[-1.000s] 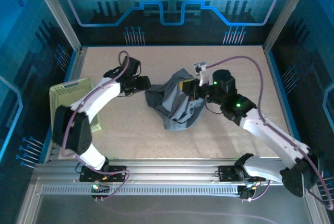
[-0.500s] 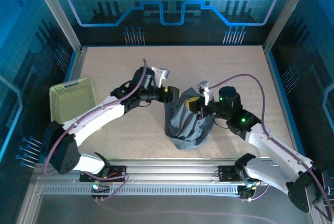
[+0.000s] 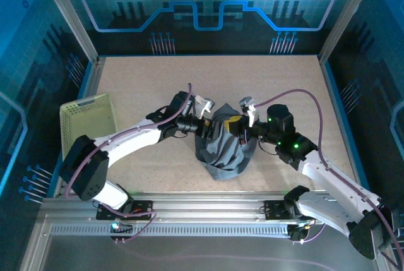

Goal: Fold the inside-out t-shirt

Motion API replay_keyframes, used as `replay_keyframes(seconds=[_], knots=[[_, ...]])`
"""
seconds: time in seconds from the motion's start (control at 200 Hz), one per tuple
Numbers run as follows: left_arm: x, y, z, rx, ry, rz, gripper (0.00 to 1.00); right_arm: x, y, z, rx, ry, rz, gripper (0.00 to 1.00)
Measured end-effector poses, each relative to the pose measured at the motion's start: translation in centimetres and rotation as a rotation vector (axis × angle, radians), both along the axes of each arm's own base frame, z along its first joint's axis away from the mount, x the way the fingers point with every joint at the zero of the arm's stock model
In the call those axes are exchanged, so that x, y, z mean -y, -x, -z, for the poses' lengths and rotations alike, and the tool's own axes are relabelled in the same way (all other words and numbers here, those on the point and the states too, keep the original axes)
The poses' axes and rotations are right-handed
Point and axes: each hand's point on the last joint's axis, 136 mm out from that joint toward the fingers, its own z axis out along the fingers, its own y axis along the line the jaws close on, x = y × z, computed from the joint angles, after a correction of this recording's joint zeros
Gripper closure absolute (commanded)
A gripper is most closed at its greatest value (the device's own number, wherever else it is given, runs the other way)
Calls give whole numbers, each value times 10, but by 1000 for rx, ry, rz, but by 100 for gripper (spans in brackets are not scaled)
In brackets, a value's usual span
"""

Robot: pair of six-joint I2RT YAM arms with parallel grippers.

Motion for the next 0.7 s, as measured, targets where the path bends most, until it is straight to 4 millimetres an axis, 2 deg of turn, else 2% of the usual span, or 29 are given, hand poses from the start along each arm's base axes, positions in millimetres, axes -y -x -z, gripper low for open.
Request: replay_keyframes(seconds=[0.04,0.1,0.175,0.245,0.335,0.42,0.49,0.56,0.625,0.7], knots=[[3,-3,9,-21,-16,-5,55,0,0,0,0,-2,2,100],[5,-11,22,-31,-46,-18,71,0,-1,-1,1,-3,4,100],[2,-17,31,-55,-65,-62,88,3,-4,1,-1,6,30,100],[-5,-22,28,-57,-45,-101,100,11,-11,4,-6,22,75,100],[-26,-26,14,-44,8,-169,100,29,-25,11,-19,48,165,100],[-56,-31,-14,-19,106,-256,100,48,-39,20,-30,80,254,100],[-83,-39,-42,8,205,-329,100,54,-46,33,-52,114,291,81],[-98,-44,-65,31,285,-369,100,57,-53,50,-87,157,320,69],[-99,-44,-77,38,330,-363,100,62,-60,70,-133,209,360,54],[-92,-40,-82,19,363,-337,100,67,-64,92,-188,282,403,38]])
